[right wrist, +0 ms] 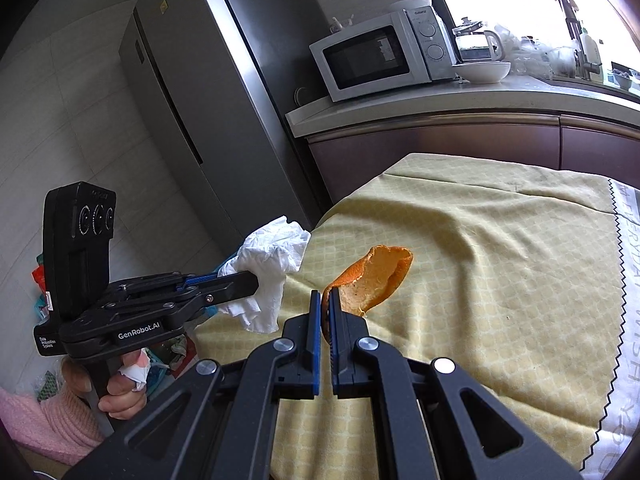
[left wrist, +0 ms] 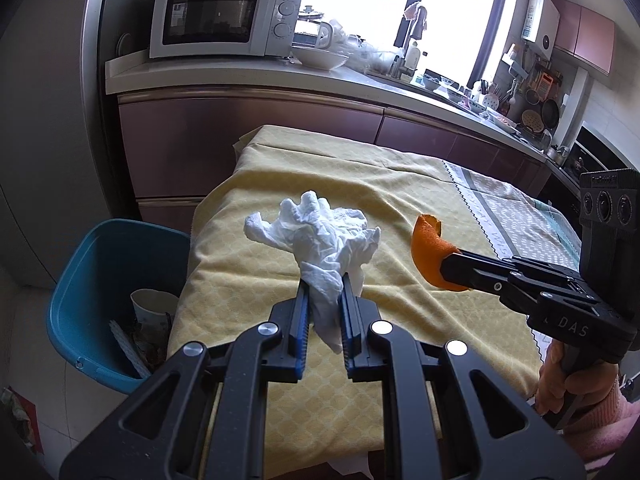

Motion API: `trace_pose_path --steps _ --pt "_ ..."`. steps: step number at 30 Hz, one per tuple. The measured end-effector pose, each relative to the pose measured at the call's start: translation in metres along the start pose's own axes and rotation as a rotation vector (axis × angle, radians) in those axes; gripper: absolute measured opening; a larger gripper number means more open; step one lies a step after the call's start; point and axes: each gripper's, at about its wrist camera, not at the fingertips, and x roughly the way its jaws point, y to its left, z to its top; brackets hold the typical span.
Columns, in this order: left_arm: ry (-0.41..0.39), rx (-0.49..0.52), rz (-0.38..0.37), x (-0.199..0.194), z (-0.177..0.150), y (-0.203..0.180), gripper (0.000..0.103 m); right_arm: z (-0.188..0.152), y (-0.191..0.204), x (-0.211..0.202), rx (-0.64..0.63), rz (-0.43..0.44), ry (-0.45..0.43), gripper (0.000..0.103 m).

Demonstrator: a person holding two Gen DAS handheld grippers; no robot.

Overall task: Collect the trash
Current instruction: 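Lift the tissue and orange peel and carry both toward the teal bin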

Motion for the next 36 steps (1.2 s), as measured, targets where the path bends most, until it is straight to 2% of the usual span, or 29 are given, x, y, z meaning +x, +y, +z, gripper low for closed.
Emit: trace_pose_path --steps 36 --pt "-0.025 -0.074 0.100 -0.024 -0.009 0.045 0.014 0.012 0.035 0.033 -0.062 0.096 0.043 0.003"
